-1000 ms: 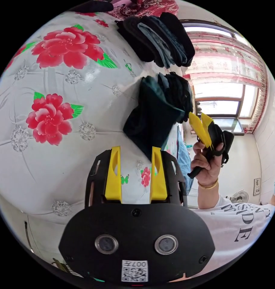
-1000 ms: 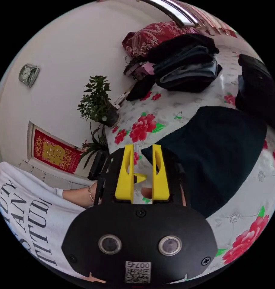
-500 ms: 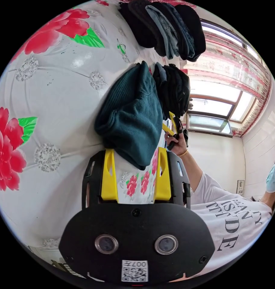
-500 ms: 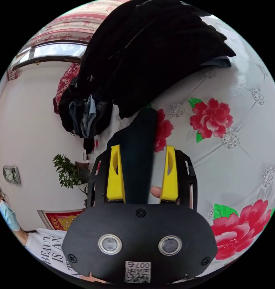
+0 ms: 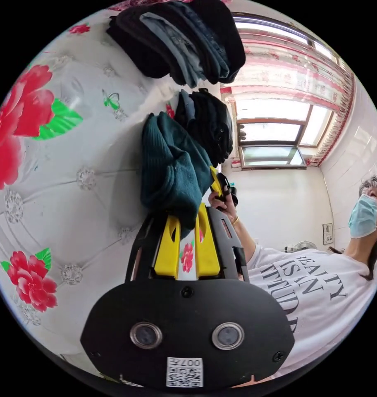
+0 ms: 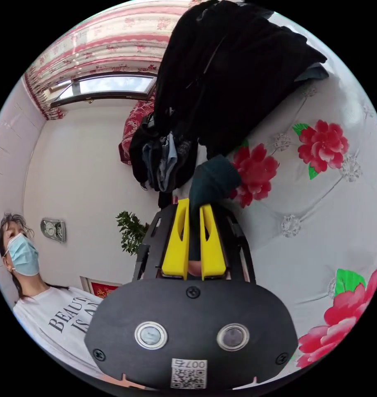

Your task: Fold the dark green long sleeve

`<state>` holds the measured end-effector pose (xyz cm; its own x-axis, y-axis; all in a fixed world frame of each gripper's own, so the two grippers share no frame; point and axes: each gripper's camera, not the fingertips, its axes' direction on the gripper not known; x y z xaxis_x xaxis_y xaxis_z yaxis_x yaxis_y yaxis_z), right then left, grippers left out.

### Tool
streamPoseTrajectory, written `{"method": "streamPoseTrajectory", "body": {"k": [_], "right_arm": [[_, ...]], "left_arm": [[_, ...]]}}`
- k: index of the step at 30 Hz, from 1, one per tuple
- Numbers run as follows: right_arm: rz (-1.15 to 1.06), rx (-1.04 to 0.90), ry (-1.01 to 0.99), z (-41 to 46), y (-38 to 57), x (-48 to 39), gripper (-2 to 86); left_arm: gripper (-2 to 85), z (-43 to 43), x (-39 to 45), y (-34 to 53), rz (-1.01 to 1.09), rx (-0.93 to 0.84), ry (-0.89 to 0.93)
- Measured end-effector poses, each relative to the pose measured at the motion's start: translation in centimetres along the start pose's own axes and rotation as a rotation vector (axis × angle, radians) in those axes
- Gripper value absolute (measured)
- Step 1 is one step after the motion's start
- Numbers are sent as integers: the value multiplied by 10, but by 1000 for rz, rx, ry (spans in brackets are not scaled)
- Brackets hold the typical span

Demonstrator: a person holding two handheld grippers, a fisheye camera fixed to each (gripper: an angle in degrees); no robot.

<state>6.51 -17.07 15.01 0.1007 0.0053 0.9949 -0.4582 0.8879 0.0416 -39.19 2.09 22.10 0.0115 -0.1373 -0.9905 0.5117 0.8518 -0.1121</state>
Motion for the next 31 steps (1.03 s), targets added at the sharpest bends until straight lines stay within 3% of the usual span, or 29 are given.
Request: {"method": "streamPoseTrajectory", "body": {"k": [4,10,15,18,24,26,31], "right_arm": [[28,78,-181,-59,21,-44,7],[-264,327,-229,-152,-35,-185,6],[-311,605,-207,-169,-92,-250,15],[-241,605,-31,-140,-123,-232,29],[-120,385,378,-94,-70,-100,54],[-88,358,604,-112,-16,-59,65],[92,385,1078,-208,65,-19,85]], "left_arm": [[52,1,79,-48,206,-20,47],[53,45,229,-193,514,-105,206],[60,107,320,-307,592,-7,-35],[57,164,289,-324,474,36,-248],[75,290,134,-206,346,-252,-451],[83,314,85,-132,327,-361,-579],[85,335,59,-20,287,-417,-809]]}}
